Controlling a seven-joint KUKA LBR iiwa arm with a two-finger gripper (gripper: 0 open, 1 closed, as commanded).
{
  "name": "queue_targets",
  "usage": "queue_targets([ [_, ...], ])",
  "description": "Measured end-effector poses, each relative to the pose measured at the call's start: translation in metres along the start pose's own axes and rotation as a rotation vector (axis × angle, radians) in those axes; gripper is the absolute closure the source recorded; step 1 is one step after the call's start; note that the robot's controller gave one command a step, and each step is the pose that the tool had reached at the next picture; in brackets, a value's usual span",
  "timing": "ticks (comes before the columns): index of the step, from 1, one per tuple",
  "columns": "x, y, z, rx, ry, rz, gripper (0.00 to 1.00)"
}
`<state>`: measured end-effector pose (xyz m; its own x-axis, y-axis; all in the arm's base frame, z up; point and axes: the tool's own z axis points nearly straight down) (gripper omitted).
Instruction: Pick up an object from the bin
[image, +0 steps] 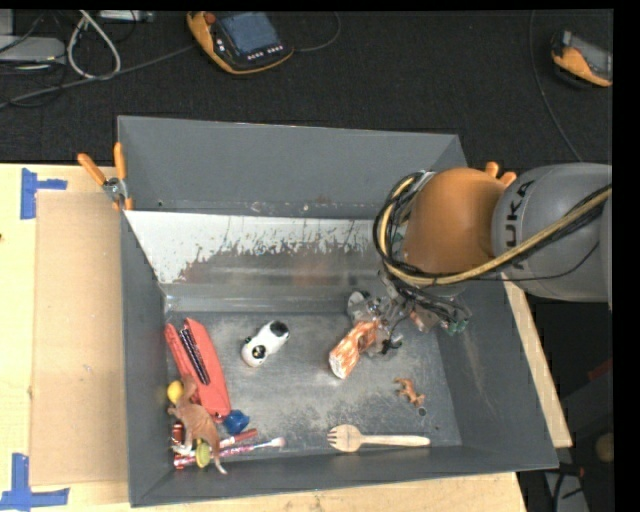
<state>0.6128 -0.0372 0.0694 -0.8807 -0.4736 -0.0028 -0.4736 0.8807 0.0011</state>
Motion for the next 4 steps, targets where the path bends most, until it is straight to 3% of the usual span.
queue_targets([
  [1,0.0,0.0,0.0,0.0,0.0,0.001,1.0],
  [2,0.003,0.004,-0.077,-0.002,0.002,-0.003,1.0],
  [3,0.018,0.005,-0.158,-0.002,0.002,-0.011,1.0],
  [4,0.016,0.013,-0.173,-0.012,0.014,-0.002,1.0],
])
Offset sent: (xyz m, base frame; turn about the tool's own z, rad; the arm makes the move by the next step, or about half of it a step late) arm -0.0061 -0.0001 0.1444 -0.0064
